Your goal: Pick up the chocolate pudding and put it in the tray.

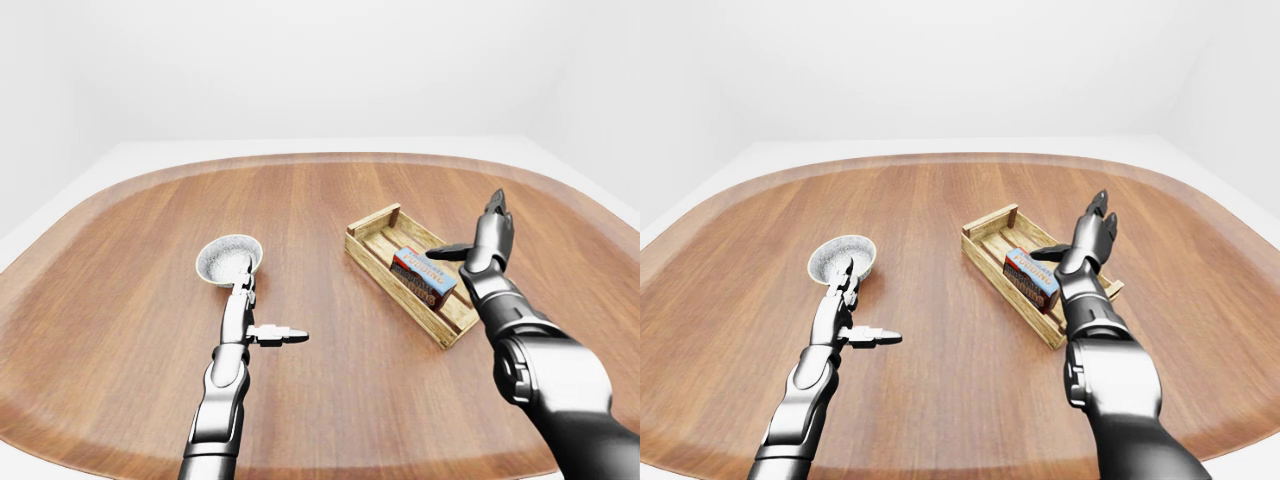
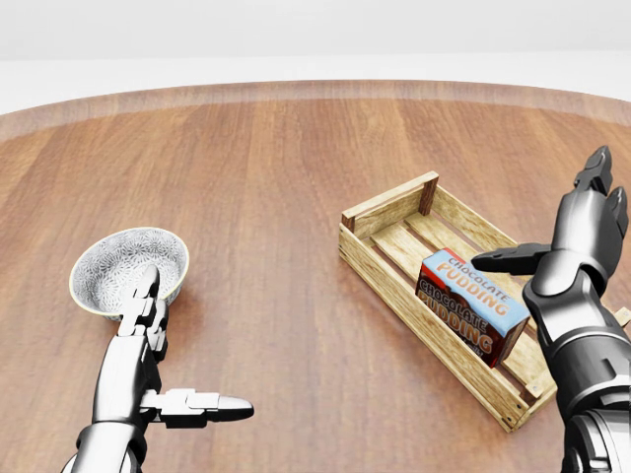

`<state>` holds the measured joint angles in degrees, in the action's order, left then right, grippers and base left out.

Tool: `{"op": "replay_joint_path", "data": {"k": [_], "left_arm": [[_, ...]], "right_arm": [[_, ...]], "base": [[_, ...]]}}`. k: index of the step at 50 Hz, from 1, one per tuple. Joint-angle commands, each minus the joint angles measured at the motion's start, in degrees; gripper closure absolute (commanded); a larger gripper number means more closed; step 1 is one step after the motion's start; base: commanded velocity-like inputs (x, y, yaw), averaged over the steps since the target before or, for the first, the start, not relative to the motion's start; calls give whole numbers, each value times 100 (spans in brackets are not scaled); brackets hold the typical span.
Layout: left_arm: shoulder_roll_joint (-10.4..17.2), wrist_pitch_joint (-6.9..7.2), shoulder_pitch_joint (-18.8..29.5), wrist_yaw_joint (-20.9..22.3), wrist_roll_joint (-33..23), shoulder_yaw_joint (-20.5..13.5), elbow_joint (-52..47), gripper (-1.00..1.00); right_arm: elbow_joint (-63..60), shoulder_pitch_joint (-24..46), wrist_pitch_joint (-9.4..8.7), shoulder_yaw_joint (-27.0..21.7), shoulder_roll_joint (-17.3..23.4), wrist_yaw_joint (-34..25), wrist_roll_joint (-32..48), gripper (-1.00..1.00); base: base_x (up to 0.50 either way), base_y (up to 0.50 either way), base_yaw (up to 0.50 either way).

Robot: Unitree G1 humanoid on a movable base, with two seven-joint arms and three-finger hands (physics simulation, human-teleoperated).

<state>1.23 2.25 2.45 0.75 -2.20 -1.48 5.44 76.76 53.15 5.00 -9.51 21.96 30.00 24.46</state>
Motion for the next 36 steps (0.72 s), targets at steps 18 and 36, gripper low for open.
{"op": "replay_joint_path", "data": {"k": [18,36], "left_arm": [[0,-54,7,29,40,-14,49,-100],[-2,8,-14,31,41,-15,-31,-100]], "right_arm": [[-218,399,0,-26,239,-167,-607,-100],[-463,546,0,38,321,-393,-883,-100]], "base": [[0,0,0],[0,0,0]]}}
